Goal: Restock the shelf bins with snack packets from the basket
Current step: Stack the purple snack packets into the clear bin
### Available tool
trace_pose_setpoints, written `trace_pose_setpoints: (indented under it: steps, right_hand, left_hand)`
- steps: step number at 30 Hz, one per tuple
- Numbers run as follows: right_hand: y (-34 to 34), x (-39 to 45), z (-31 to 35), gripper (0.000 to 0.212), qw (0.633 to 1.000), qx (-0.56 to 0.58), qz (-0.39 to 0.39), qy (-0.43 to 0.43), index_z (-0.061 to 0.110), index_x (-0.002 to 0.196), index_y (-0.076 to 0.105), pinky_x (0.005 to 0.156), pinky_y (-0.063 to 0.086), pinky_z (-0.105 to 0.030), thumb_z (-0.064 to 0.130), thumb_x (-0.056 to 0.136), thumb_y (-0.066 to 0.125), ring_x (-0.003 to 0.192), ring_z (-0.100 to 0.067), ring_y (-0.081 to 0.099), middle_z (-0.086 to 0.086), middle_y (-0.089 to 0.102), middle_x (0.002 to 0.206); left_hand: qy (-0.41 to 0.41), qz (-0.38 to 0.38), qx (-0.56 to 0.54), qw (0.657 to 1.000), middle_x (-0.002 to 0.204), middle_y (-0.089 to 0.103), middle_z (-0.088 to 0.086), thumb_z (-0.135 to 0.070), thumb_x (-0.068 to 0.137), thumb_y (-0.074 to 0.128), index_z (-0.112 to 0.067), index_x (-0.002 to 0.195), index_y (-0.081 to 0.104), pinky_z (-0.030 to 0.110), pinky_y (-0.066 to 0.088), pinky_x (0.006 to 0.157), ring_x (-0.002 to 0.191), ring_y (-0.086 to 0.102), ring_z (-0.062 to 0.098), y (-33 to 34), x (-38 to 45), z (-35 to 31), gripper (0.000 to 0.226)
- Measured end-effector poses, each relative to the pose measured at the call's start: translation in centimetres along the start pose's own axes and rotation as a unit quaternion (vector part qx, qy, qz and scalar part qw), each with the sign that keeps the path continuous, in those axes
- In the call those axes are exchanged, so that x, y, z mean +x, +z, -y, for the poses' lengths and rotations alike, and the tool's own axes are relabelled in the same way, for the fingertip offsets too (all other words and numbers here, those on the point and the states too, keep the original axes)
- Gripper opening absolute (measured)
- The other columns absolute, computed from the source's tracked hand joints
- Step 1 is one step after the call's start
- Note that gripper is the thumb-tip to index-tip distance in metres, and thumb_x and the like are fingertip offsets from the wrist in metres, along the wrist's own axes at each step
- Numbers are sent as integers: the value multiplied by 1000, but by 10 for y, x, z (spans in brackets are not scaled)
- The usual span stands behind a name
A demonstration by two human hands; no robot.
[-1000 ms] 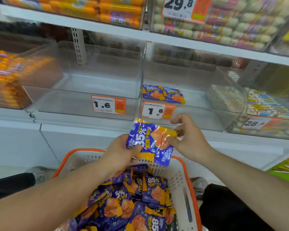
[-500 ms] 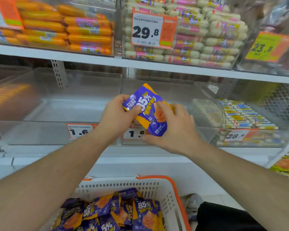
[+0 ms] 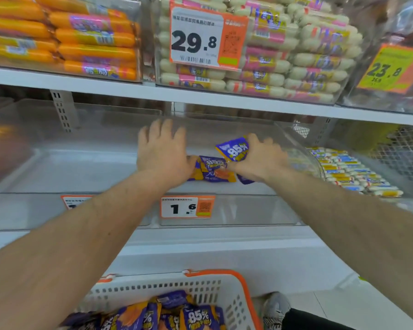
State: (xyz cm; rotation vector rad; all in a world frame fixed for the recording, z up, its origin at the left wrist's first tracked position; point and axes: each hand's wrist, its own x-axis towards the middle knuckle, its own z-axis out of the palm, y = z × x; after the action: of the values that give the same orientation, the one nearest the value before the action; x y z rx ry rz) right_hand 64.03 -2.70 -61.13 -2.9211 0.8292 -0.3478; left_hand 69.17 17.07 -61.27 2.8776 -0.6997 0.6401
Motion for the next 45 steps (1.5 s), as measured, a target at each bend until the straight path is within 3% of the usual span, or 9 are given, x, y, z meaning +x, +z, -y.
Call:
trace_pose_setpoints:
  steps: [2,5,9,14,17,19,22,28,45]
  right_hand:
    - [11,18,-10,88,997,-13,60,47,24,125,45,87,49,-39,75,54,60,114,-36,53,-14,52,124]
    - [30,33,-23,85,990,-37,117,69,18,109,56,84,49,-35,78,49,50,107,-34,57,-14,60,118]
    - [49,40,-32,72,969,-106,219,48,8,105,61,76,42,-27,74,77,56,90,-28,55,-12,62,109]
    - [46,46,-31,51,961,-165,224,-9,13,75,55,72,45,-28,63,82,56,81,-26,56,-9,61,95]
    - [45,37,-27,28,920,-200,336,-22,19,84,64,74,48,-28,47,82,60,89,-22,62,-5,64,102]
    - [47,31,-28,43,904,-205,373,-36,22,98,67,89,51,-33,58,79,54,98,-19,63,-1,65,110]
    - [79,62,-50,75,920,-186,334,-93,25,120,58,102,43,-41,71,67,30,112,-22,56,-2,60,126]
    - [58,47,-26,62,918,-209,326,-85,16,153,24,114,29,-39,49,101,29,140,-28,34,-10,31,156]
    - [66,58,-23,59,924,-198,314,-92,12,153,24,115,27,-37,45,103,32,140,-29,33,-12,31,156]
  left_hand:
    - [-21,49,-10,999,160,13,12,-50,89,55,-17,147,32,45,21,114,145,14,30,5,-2,4,71]
    - [-31,47,-61,997,156,24,9,-42,87,59,-15,142,41,42,32,108,143,19,26,6,-5,2,64]
    - [-30,30,-46,998,142,42,7,-39,86,58,-15,135,49,39,38,103,139,25,23,10,-5,1,56]
    - [-35,30,-58,997,141,43,6,-39,85,60,-15,135,50,39,38,104,141,24,22,10,-6,2,57]
    - [-36,28,-63,997,143,42,5,-39,85,60,-16,136,49,40,38,104,143,21,21,12,-6,1,58]
    - [-36,34,-65,997,145,40,5,-39,86,60,-15,138,48,41,38,106,145,18,21,12,-6,2,58]
    - [-35,41,-78,995,146,42,6,-38,87,60,-13,138,48,41,36,109,147,15,22,13,-7,3,58]
    - [-35,43,-74,996,146,43,6,-38,87,60,-13,139,46,41,37,108,148,14,21,13,-7,2,60]
    - [-31,28,-69,997,143,46,6,-35,87,61,-12,136,49,40,38,107,147,16,22,14,-9,2,56]
